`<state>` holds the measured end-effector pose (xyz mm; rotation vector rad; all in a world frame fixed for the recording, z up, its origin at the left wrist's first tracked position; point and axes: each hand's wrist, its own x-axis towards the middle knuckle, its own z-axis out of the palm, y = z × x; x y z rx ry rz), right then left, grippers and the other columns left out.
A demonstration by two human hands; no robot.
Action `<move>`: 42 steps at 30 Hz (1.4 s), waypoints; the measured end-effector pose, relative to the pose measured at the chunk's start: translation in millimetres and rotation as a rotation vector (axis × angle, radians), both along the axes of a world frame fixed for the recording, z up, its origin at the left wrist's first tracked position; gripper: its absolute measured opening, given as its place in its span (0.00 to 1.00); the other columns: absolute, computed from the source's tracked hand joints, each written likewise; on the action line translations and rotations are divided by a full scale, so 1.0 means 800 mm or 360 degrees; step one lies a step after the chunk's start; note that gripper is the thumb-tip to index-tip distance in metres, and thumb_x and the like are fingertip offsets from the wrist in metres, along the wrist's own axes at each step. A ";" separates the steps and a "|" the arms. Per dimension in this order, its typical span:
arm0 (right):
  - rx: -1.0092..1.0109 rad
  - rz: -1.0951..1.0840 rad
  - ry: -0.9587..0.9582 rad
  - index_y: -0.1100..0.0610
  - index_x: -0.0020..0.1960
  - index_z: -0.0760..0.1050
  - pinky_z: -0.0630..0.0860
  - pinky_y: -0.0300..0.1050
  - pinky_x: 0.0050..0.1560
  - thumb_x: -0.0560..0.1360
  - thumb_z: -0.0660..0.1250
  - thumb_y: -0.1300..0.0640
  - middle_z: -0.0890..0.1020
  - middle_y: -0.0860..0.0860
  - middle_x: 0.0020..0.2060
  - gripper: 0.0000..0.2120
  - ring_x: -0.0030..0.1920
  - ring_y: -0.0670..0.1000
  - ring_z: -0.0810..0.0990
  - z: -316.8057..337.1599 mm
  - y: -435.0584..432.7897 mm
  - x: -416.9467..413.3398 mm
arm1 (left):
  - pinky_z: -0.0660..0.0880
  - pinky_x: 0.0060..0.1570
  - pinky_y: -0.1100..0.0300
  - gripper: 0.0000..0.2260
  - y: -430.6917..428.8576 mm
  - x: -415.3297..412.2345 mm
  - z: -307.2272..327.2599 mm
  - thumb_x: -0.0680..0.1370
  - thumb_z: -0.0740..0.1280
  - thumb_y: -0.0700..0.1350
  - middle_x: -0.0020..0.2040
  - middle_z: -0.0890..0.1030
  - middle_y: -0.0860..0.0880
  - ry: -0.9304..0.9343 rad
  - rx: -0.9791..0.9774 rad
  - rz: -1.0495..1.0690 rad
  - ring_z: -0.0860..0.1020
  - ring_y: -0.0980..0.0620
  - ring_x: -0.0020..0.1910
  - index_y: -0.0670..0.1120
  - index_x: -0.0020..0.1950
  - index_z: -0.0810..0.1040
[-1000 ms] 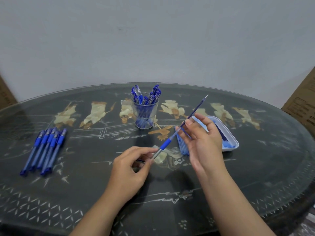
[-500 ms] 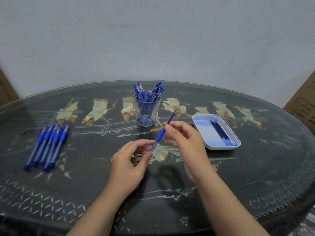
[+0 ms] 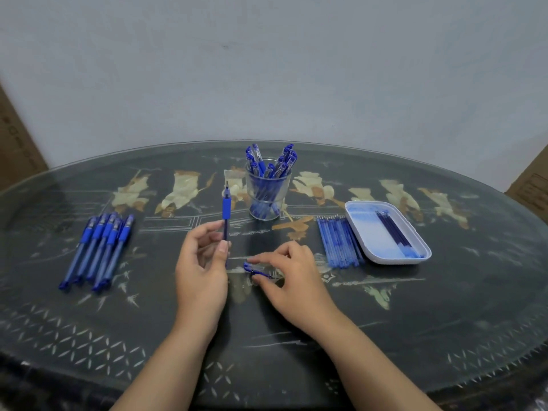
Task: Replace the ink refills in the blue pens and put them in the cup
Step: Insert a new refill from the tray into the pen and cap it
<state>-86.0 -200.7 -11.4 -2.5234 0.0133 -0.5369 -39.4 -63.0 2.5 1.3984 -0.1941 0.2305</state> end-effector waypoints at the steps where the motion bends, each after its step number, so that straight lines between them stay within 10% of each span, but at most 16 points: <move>1: -0.0053 -0.0003 -0.0047 0.44 0.55 0.82 0.67 0.39 0.52 0.73 0.72 0.52 0.69 0.45 0.44 0.11 0.49 0.49 0.69 -0.003 0.002 0.001 | 0.75 0.55 0.61 0.17 0.000 0.000 0.000 0.78 0.64 0.32 0.48 0.79 0.52 0.0003 0.0006 -0.0004 0.79 0.50 0.52 0.55 0.52 0.77; 7: 0.0166 -0.0074 -0.0154 0.47 0.45 0.82 0.65 0.32 0.51 0.72 0.73 0.52 0.71 0.44 0.42 0.03 0.47 0.48 0.71 -0.005 0.002 0.005 | 0.73 0.53 0.67 0.18 -0.001 0.002 -0.003 0.78 0.63 0.30 0.48 0.80 0.53 -0.0020 0.0076 -0.0056 0.78 0.58 0.49 0.54 0.52 0.78; 16: 0.1824 0.0027 -0.0248 0.60 0.52 0.78 0.83 0.46 0.49 0.79 0.65 0.64 0.86 0.57 0.46 0.04 0.48 0.55 0.86 0.086 -0.016 -0.015 | 0.74 0.54 0.61 0.20 -0.005 0.005 -0.019 0.77 0.63 0.28 0.51 0.80 0.48 -0.0215 0.0336 -0.0227 0.78 0.56 0.50 0.54 0.51 0.80; 42: 0.1287 -0.0067 -0.0199 0.55 0.48 0.79 0.84 0.48 0.43 0.75 0.72 0.58 0.85 0.53 0.43 0.03 0.47 0.53 0.84 0.077 -0.024 -0.013 | 0.73 0.51 0.68 0.23 -0.006 0.000 -0.014 0.75 0.64 0.26 0.50 0.81 0.49 -0.0319 0.0466 -0.0292 0.79 0.56 0.50 0.57 0.49 0.80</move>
